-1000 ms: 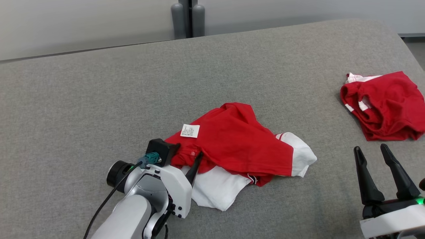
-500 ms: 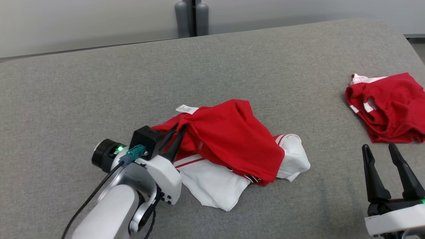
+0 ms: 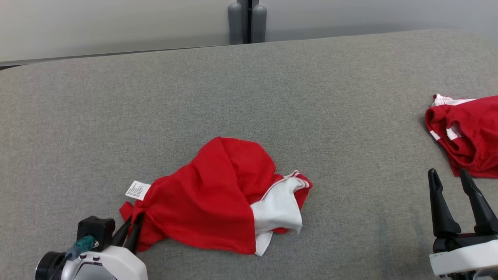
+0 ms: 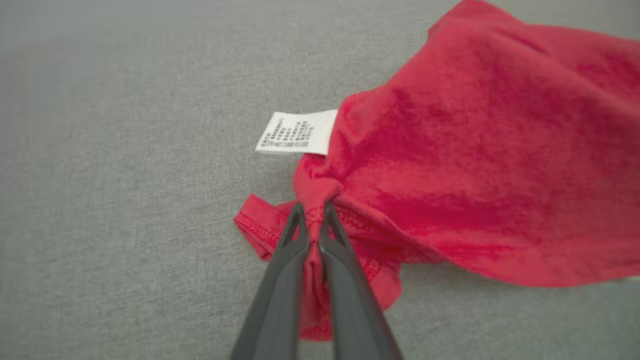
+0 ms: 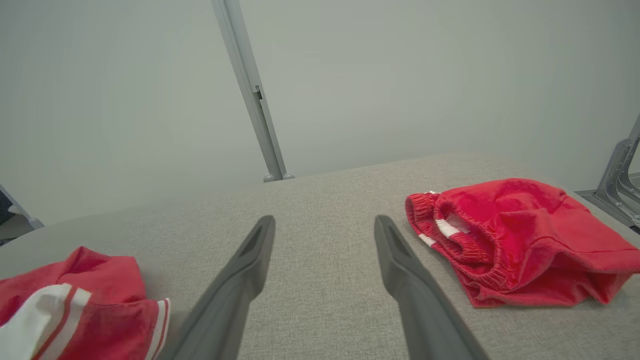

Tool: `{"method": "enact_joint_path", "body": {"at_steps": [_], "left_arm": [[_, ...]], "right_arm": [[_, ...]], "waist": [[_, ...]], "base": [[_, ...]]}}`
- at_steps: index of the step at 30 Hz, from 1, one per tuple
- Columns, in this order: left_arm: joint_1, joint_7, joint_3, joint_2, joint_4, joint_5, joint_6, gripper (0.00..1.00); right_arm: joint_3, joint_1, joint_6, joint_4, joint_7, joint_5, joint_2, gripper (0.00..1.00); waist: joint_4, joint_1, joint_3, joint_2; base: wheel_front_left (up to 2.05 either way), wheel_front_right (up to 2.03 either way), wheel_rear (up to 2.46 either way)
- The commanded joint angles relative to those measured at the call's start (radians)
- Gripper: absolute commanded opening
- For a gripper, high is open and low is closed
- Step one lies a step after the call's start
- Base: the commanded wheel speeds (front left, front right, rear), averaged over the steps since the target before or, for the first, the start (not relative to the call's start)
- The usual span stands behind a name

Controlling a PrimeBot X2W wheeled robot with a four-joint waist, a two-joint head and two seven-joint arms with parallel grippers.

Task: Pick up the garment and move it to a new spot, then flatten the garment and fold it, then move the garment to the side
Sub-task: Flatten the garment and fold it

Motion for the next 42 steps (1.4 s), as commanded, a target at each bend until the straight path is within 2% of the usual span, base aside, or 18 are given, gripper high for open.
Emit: {"method": "enact_joint_path", "body": {"at_steps": [1,3,4,5,6,12,16,22,26,33,42], "left_arm": [[0.017,-0.016,0.012,-0.009,0.014,-0.023,-0.002,0.00],[0.026,-0.047,0.026,-0.017,0.052,-0.046,-0.014,0.00],[0.028,-0.065,0.032,-0.027,0.070,-0.059,-0.020,0.19],[0.027,-0.090,0.044,-0.039,0.083,-0.069,-0.020,0.51],[0.023,-0.123,0.058,-0.054,0.091,-0.082,-0.020,1.00],[0.017,-0.338,0.145,-0.138,0.078,-0.123,-0.006,1.00],[0.001,-0.399,0.175,-0.168,0.022,-0.074,0.024,1.00],[0.005,-0.413,0.153,-0.170,-0.063,0.050,0.061,1.00],[0.026,-0.408,0.143,-0.157,-0.072,0.082,0.074,1.00],[0.063,-0.398,0.150,-0.141,-0.069,0.072,0.081,1.00],[0.039,-0.382,0.132,-0.146,-0.075,0.069,0.077,1.00]], "right_arm": [[0.001,-0.006,0.000,-0.004,0.003,0.004,0.000,1.00],[0.002,-0.008,0.000,-0.004,0.003,0.005,0.000,1.00],[0.003,-0.009,0.000,-0.003,0.003,0.005,-0.001,1.00],[0.003,-0.012,0.000,-0.002,0.003,0.005,-0.003,1.00],[0.004,-0.013,0.000,-0.002,0.003,0.004,-0.005,1.00],[-0.003,-0.008,0.000,-0.010,0.008,-0.008,-0.015,1.00],[-0.003,-0.005,0.000,-0.023,0.017,-0.021,-0.020,1.00],[0.006,0.020,0.000,-0.033,0.042,-0.037,-0.025,1.00],[0.009,0.037,0.000,-0.041,0.057,-0.038,-0.025,1.00],[0.010,0.063,0.000,-0.058,0.075,-0.042,-0.027,1.00],[0.033,0.070,0.000,-0.048,0.097,-0.030,-0.041,1.00]], "waist": [[0.004,0.0000,0.005,0.0000],[0.007,0.0000,0.010,0.0000],[0.008,0.0000,0.012,0.0000],[0.008,0.0000,0.012,0.0000],[0.008,0.0000,0.011,0.0000],[0.018,0.0000,-0.015,0.0000],[0.023,0.0000,-0.045,0.0000],[0.024,0.0000,-0.107,0.0000],[0.023,0.0000,-0.128,0.0000],[0.029,0.0000,-0.149,0.0000],[0.054,0.0000,-0.135,0.0000]], "base": [[0.00,0.00,0.00],[0.00,0.00,0.00],[0.00,0.00,0.00],[0.00,0.00,0.00],[0.00,0.00,0.00],[0.00,0.00,0.00],[0.00,0.00,0.00],[0.00,0.00,0.00],[0.00,0.00,0.00],[0.00,0.00,0.00],[0.00,0.00,0.00]]}}
